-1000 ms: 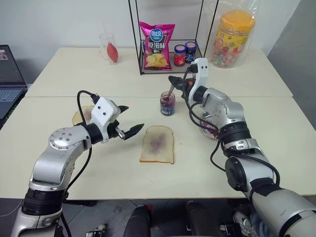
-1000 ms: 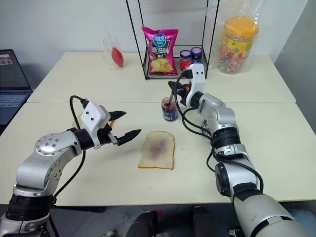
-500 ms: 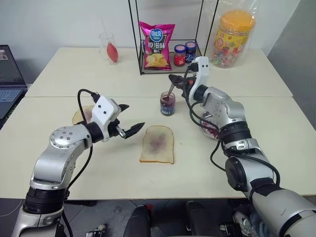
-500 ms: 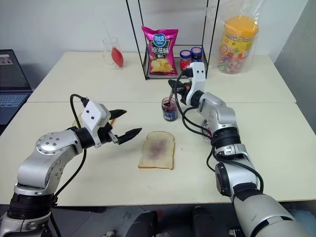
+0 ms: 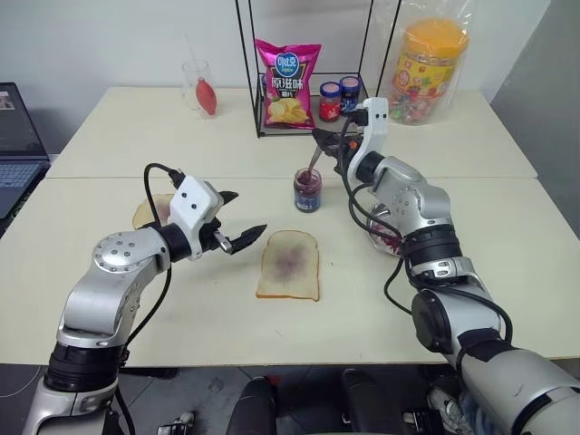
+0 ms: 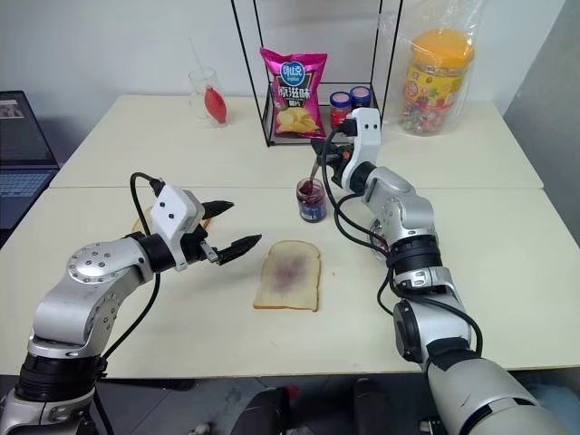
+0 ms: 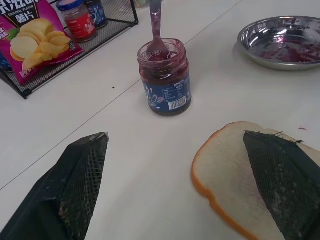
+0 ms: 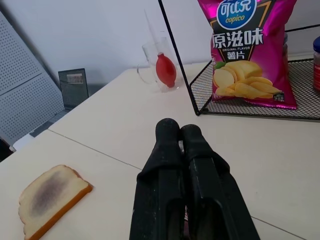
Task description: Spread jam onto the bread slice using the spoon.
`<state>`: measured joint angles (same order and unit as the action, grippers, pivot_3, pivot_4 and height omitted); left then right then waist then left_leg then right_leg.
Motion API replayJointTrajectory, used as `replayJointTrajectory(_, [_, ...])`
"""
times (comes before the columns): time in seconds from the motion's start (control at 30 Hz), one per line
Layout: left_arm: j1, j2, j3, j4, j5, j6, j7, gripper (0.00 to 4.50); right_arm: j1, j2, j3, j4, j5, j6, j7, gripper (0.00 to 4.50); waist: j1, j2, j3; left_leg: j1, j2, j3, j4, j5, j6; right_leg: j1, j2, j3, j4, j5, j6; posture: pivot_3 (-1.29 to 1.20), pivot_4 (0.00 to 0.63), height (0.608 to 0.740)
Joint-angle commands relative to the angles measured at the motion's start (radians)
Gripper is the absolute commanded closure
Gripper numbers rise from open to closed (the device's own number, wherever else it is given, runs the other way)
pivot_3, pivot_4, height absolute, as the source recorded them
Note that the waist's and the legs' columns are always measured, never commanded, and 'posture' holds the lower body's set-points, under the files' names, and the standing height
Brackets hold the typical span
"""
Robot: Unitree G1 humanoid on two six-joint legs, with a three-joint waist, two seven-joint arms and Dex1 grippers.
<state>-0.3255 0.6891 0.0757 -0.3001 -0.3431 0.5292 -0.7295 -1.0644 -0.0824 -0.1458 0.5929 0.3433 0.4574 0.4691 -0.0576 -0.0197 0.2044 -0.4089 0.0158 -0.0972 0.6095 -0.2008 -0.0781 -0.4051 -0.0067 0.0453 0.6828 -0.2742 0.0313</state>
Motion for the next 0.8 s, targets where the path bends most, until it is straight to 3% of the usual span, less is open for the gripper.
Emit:
replayJointTrajectory(0.03, [-0.019,-0.002,0.003,-0.014,0.004,-0.015,0.005,0.00,-0.009,0.008,-0.037,-0.053,0.053,0.035,-0.012,4.48,0.000,0.000,0.000,0.000,0.000,0.000,0.000,0.000,0.000,0.000,0.000,0.000,0.000,0.000,0.000,0.00,0.150,0.740])
replayJointTrajectory(0.8, [-0.032,-0.011,0.000,-0.012,0.007,-0.011,0.004,0.00,0.002,-0.005,-0.058,-0.082,0.074,0.048,-0.036,4.48,0.000,0.000,0.000,0.000,0.000,0.000,0.000,0.000,0.000,0.000,0.000,0.000,0.000,0.000,0.000,0.00,0.150,0.740])
